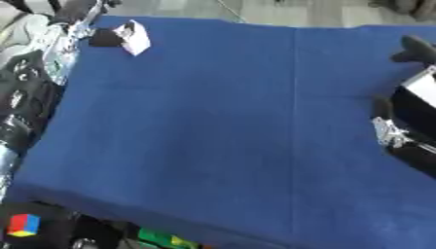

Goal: Pick up the objects with one hand, pass them to the other hand, and then place them into the box on the other side of the table.

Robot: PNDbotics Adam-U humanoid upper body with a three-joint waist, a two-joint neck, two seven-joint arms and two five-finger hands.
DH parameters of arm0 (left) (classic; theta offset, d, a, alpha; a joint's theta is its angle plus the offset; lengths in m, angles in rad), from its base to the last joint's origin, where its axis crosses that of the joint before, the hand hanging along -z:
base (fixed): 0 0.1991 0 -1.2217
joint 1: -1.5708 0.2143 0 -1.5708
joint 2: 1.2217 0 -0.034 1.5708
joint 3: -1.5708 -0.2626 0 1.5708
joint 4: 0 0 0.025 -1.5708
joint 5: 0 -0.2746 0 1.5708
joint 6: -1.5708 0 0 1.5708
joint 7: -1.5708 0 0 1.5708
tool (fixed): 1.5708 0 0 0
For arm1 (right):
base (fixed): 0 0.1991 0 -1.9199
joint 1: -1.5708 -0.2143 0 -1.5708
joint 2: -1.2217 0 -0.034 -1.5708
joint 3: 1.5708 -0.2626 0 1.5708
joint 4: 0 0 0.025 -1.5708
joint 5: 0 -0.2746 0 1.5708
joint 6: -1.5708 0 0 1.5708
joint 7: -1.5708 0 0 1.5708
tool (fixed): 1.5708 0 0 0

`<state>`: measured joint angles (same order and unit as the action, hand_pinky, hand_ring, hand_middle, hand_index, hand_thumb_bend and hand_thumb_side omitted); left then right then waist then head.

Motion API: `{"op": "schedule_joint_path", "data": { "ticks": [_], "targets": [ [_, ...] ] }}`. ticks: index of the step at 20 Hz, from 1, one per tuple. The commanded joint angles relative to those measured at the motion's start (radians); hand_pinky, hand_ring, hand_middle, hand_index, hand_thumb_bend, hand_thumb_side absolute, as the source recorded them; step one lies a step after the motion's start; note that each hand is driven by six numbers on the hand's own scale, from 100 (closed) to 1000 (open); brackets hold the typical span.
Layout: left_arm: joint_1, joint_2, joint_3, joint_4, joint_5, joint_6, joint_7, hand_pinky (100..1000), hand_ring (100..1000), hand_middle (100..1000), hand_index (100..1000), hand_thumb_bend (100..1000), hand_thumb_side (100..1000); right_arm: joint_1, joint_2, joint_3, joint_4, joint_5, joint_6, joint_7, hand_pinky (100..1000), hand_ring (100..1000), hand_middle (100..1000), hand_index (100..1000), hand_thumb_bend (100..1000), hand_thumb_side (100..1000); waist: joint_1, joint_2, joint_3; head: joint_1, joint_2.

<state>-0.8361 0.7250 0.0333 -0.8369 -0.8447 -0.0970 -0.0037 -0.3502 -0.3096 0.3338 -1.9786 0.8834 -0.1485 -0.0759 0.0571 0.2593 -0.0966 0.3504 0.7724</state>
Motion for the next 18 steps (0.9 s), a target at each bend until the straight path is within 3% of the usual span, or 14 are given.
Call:
{"op": "schedule_joint_path", "data": {
  "ticks": [1, 7, 9, 12, 18],
  "targets": [
    [-0.053, 0.074, 0.024, 0.031, -0.031, 0.012, 0.026, 828, 810, 809, 887, 338, 744, -0.008, -0.004, -0.005, -0.021, -0.029, -0.008, -0.038, 824, 859, 703, 966, 100, 413, 0.002, 0.003, -0.006, 0.019, -0.002],
    [-0.083, 0.083, 0.050, 0.077, -0.071, 0.081, 0.083, 826, 815, 826, 896, 350, 714, 0.004, -0.012, 0.005, -0.021, -0.036, -0.002, -0.111, 822, 859, 695, 968, 100, 428, 0.005, 0.041, -0.035, 0.012, -0.002],
    [-0.081, 0.088, 0.059, 0.086, -0.071, 0.112, 0.113, 822, 811, 823, 894, 338, 595, 0.007, -0.014, 0.006, -0.021, -0.036, 0.002, -0.120, 821, 859, 693, 969, 100, 427, 0.005, 0.051, -0.039, 0.015, -0.002],
    [-0.077, 0.090, 0.053, 0.097, -0.066, 0.145, 0.142, 822, 811, 823, 894, 338, 592, 0.009, -0.016, 0.005, -0.021, -0.037, 0.004, -0.127, 821, 859, 693, 969, 100, 427, 0.006, 0.057, -0.041, 0.019, -0.002],
    [-0.076, 0.090, 0.046, 0.100, -0.059, 0.153, 0.153, 822, 811, 823, 894, 338, 592, 0.009, -0.016, 0.006, -0.021, -0.037, 0.005, -0.128, 821, 859, 691, 969, 100, 427, 0.006, 0.057, -0.042, 0.020, -0.002]
  ]
}}
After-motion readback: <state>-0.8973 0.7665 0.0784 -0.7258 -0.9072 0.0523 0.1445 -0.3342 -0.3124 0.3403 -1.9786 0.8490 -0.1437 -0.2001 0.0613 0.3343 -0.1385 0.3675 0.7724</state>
